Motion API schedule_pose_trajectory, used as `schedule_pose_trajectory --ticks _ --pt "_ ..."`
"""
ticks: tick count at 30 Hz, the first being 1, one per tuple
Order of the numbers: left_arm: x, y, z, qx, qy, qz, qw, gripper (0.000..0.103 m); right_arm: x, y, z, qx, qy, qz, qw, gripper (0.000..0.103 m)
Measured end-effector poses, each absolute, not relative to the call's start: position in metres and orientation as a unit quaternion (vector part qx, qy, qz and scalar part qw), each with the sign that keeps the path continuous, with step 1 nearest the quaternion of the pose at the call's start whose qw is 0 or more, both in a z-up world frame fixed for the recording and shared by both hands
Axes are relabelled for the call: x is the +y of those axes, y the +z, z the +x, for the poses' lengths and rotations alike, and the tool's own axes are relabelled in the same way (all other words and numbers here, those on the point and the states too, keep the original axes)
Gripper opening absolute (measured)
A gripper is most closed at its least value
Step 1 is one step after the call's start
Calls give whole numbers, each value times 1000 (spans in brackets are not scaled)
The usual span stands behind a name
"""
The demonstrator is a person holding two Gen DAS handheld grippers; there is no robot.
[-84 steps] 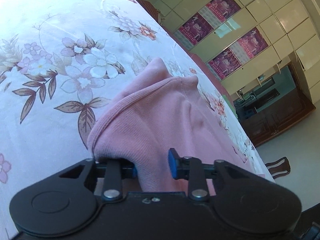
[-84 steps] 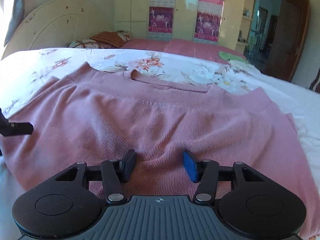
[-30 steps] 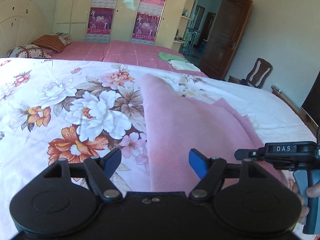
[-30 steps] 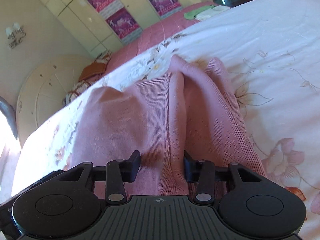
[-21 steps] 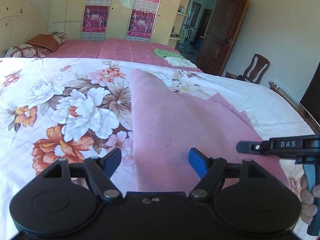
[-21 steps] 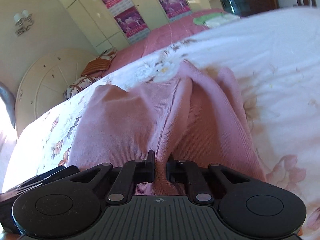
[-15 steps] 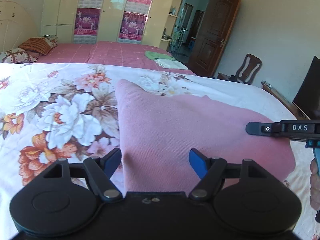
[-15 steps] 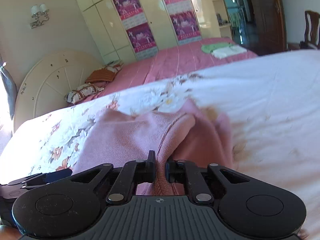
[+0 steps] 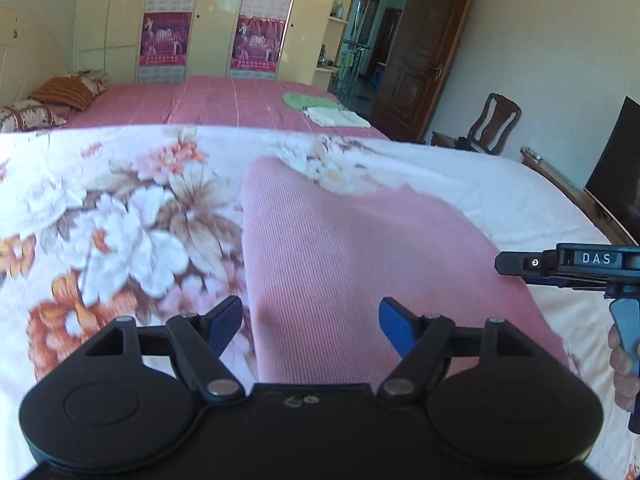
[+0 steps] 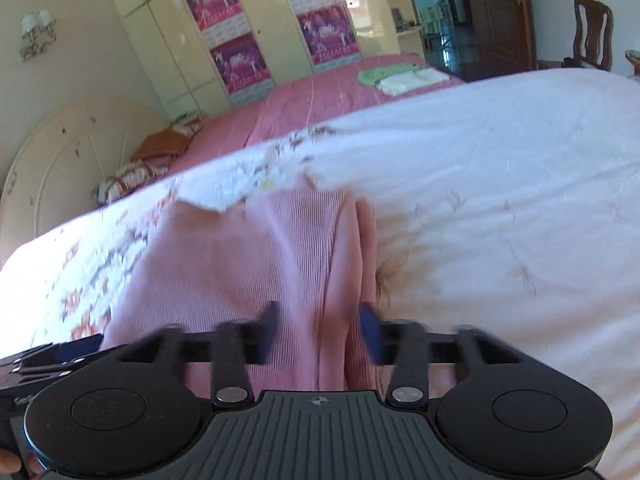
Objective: Fold small clothes
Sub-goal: 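Grasp the other side with the right gripper and fold it over the bundle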
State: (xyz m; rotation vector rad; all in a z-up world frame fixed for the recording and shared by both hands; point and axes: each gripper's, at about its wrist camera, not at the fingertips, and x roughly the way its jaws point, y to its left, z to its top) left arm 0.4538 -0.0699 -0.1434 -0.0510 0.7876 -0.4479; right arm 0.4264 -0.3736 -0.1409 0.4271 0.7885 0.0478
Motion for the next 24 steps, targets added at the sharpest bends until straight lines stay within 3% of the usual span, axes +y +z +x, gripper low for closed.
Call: schedule_pose_trajectory --ticks 5,7,10,13,18,24 --pt "-74 -153 492 404 -196 -43 892 76 -379 -153 476 395 12 214 893 58" --pt "-75 -159 503 413 -194 -59 888 76 -377 -155 487 396 16 205 895 39" --pt "-80 -163 510 415 -190 -67 888 76 -371 -160 500 402 17 173 899 18" --pt "-84 -164 516 415 -187 -73 887 76 -362 -156 500 384 15 124 915 12" --pt "-91 -169 526 421 -177 -69 887 77 -356 -168 505 375 -15 25 927 12" --pt "-92 -174 530 434 -174 -69 881 79 -369 -170 502 379 -28 48 924 15"
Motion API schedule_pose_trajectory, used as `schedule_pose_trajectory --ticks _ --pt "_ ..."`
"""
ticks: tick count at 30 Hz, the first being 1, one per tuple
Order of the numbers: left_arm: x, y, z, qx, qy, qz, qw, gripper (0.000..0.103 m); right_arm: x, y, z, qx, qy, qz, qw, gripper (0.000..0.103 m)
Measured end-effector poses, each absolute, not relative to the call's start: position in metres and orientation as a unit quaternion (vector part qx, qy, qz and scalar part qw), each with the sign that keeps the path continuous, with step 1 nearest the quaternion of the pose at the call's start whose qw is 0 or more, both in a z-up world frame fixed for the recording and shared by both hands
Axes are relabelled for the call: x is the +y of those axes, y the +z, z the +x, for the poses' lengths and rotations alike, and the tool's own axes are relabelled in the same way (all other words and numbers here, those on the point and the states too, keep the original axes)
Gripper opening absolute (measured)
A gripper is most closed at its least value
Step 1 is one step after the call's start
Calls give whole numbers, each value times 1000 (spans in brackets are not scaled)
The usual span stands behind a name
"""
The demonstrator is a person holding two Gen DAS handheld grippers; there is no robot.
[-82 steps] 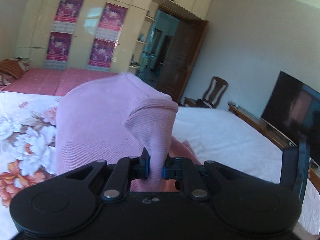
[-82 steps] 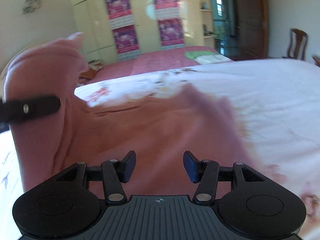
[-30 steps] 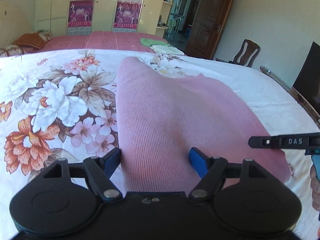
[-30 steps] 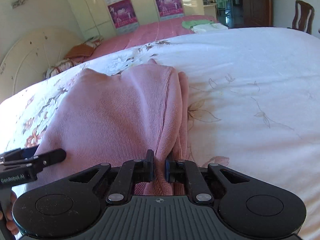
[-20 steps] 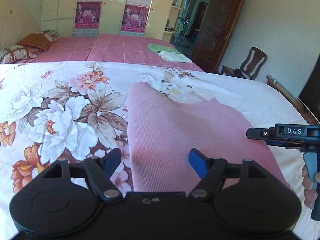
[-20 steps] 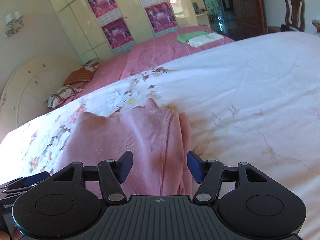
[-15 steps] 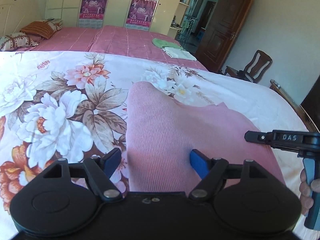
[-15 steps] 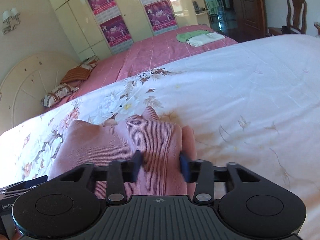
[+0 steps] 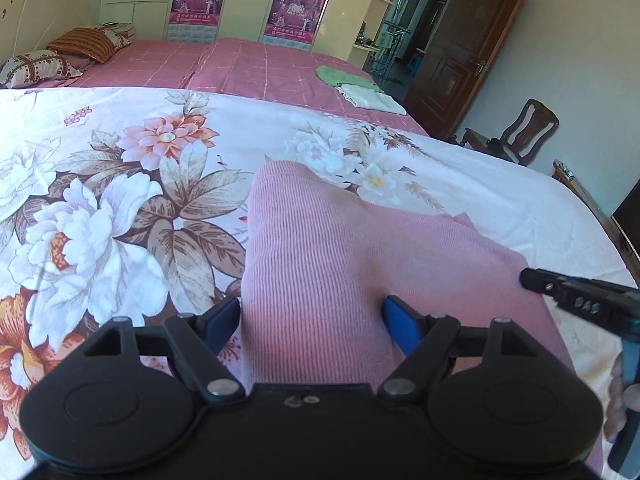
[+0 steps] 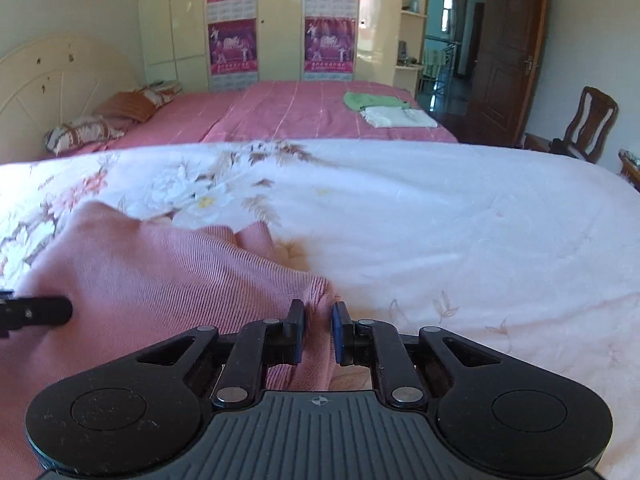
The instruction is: Fold small clothes
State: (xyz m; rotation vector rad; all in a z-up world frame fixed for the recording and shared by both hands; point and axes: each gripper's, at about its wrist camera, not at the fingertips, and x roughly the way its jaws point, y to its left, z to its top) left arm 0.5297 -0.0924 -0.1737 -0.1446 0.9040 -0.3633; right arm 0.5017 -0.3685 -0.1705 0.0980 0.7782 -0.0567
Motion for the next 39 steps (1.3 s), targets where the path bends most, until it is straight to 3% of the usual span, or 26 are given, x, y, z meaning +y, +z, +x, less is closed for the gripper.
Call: schedule_pose_trajectory --ticks 5,13,23,27,35,36,39 --pt "-88 -168 523 437 -178 -73 879 79 -372 -137 471 352 -8 92 931 28" --pt "-74 -156 488 428 -196 -54 880 78 -336 -121 410 365 55 90 925 28" --pt "-62 -164 444 443 -211 -67 868 78 -316 -162 360 416 7 -4 909 27" --pt "-63 -165 438 440 -216 -61 869 78 -329 -160 348 425 11 61 903 28" --pt "-63 -167 438 439 -212 -61 871 80 -319 -168 346 436 30 66 897 27" --pt "-62 -167 438 439 -212 -61 871 80 -320 -168 346 438 35 73 895 7" --pt "-61 -166 438 439 -214 -61 870 81 -321 -155 341 424 26 55 904 4"
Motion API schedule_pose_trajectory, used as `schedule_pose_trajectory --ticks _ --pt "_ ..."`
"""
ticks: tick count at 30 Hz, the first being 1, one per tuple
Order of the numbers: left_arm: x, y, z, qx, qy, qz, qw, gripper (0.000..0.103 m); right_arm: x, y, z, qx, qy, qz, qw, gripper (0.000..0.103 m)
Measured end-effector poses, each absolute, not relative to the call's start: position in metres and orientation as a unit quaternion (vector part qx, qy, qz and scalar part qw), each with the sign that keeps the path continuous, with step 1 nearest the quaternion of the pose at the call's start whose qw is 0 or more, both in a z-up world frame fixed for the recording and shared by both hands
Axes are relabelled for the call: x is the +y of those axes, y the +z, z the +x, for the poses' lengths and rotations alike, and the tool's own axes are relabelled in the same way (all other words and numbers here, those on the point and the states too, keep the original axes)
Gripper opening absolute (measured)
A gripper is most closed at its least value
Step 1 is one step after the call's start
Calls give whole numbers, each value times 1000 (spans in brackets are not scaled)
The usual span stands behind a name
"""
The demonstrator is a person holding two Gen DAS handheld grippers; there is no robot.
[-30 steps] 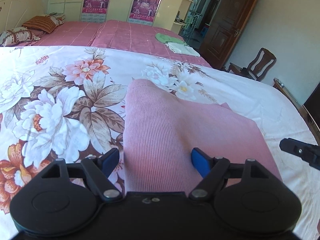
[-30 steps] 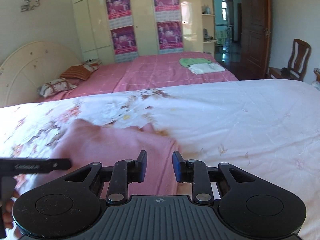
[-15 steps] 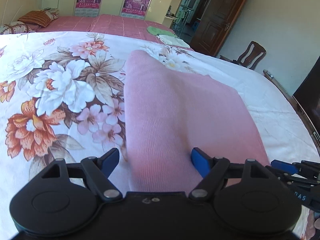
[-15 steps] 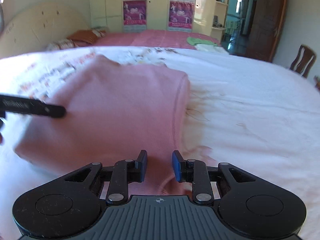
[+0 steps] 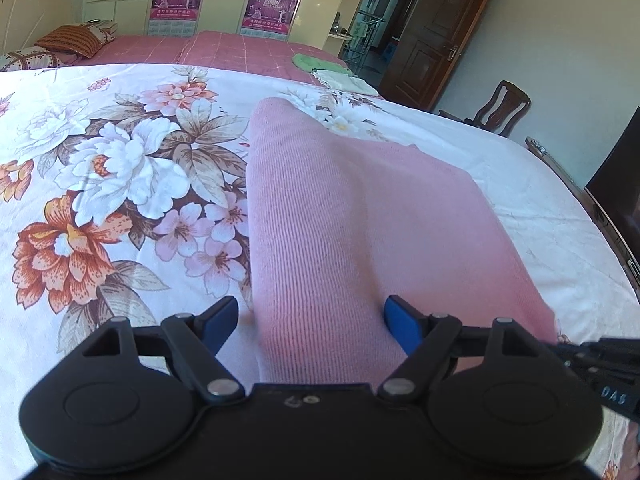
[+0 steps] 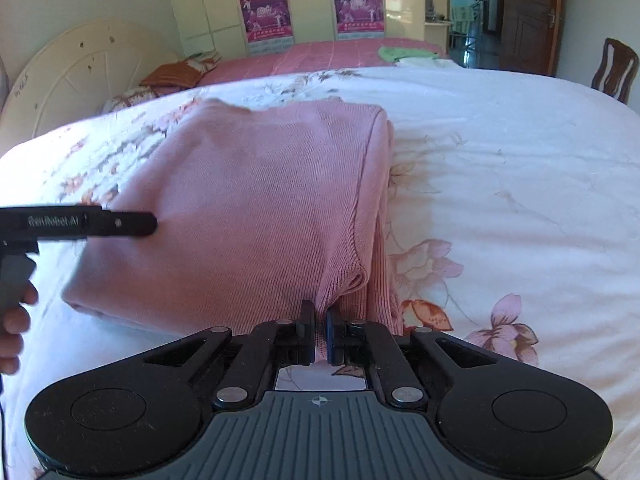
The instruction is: Fold small clothes
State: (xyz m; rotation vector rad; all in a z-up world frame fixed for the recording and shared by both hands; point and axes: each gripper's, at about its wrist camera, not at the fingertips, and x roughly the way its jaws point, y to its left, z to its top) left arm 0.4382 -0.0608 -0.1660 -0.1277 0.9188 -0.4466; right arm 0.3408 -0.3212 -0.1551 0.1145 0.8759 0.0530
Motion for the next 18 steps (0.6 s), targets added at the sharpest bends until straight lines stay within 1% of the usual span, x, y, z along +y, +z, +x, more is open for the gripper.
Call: schedule_pose_trajectory --ticks 3,6,10,12,15,18 --pt "-61 -166 437 439 -217 -60 870 81 -326 -146 338 418 8 32 908 4" --pt "-62 -166 435 440 -217 -57 869 81 -328 -166 336 447 -13 -5 894 5" --pt "-59 -165 435 440 -215 -55 870 81 -348 -156 328 436 -61 22 898 5" --pt "-59 -164 434 441 -214 -58 869 81 -354 -142 326 414 -49 50 908 5" --pt "-63 -165 432 440 -211 -52 871 80 -334 -126 330 383 -12 64 922 5" --pt "-67 -166 431 444 -215 -51 868 80 -307 -135 340 388 21 50 920 5"
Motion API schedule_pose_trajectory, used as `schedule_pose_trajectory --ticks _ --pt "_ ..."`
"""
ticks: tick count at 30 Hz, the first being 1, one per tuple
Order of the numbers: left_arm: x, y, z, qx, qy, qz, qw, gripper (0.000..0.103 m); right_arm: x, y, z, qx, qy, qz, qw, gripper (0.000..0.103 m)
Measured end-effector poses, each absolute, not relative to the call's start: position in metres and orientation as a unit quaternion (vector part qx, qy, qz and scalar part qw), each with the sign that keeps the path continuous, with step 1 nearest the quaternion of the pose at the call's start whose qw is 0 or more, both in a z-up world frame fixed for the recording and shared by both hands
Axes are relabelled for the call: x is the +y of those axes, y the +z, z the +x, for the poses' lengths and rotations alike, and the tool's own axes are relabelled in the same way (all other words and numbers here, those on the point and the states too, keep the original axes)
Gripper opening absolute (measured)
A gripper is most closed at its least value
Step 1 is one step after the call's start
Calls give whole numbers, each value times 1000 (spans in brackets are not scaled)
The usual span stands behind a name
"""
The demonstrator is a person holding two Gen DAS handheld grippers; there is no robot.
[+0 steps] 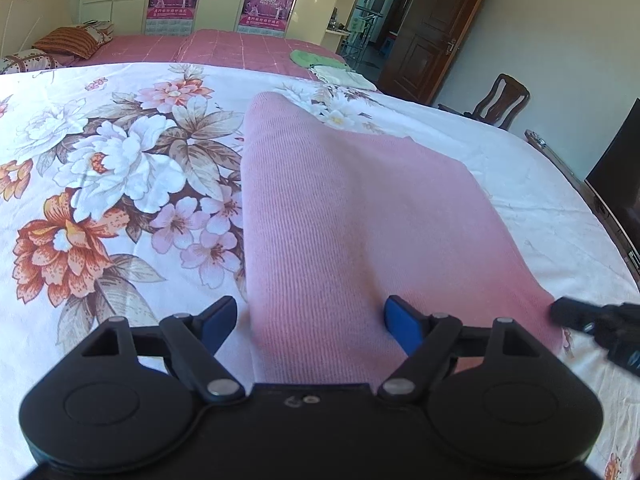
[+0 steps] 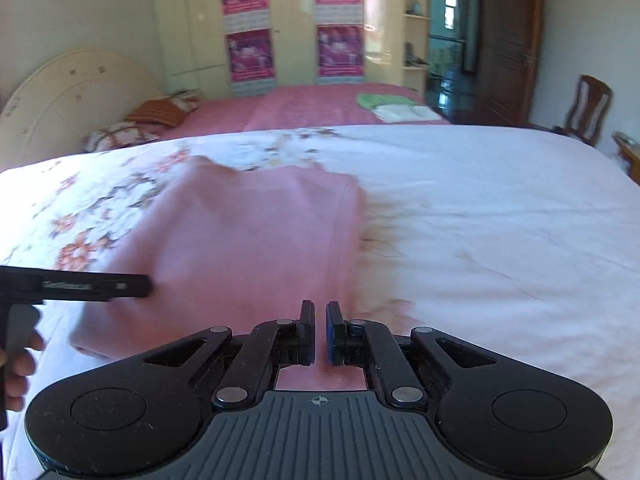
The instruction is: Fold small clothes
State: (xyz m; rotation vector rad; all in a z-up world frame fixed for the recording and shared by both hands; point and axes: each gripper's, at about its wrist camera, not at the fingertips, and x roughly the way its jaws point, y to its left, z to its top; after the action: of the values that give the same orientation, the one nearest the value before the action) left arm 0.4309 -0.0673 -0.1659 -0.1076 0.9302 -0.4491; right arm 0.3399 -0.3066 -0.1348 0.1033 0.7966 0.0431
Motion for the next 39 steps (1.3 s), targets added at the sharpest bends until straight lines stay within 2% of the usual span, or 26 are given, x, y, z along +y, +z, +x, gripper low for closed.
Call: schedule_pose_trajectory --ticks 4,5,14,15,16,17,18,19,28,32,34,35,38,39 --pt "-67 -170 429 452 -221 -55 863 83 -306 -173 349 436 0 8 900 4" --pt "-65 -171 429 455 -222 -57 860 83 -315 -178 345 431 5 26 902 4" --pt "-65 -162 442 468 -215 -70 855 83 -317 -149 355 416 19 56 907 5" --pt "-66 -161 445 469 -213 -68 854 83 -319 -146 359 413 20 64 908 11" --pt "-67 -161 447 471 -211 -67 854 84 -319 -144 364 409 20 70 910 36" --pt "-69 -160 451 473 -210 -67 853 84 -320 -141 369 403 18 76 912 58" --pt "-70 -160 454 474 -208 -67 853 84 -320 -139 374 394 11 78 916 90" --pt "-72 -160 458 475 -206 -66 853 84 -321 -138 378 386 11 75 919 91" --pt "-80 -176 491 487 -226 -91 838 87 -358 -165 438 416 9 161 895 91" --pt "-83 -182 504 485 -240 -111 833 84 -371 -180 454 433 17 190 881 90" --pt "-84 -183 505 479 -247 -113 835 81 -375 -187 455 435 23 217 874 67" --pt "-85 -183 504 476 -251 -109 836 78 -375 -187 455 431 23 218 875 64" --pt "-85 -180 503 472 -257 -107 836 63 -368 -185 453 432 34 212 876 43" --pt "-85 -178 502 471 -259 -104 837 56 -367 -184 453 434 44 222 872 26"
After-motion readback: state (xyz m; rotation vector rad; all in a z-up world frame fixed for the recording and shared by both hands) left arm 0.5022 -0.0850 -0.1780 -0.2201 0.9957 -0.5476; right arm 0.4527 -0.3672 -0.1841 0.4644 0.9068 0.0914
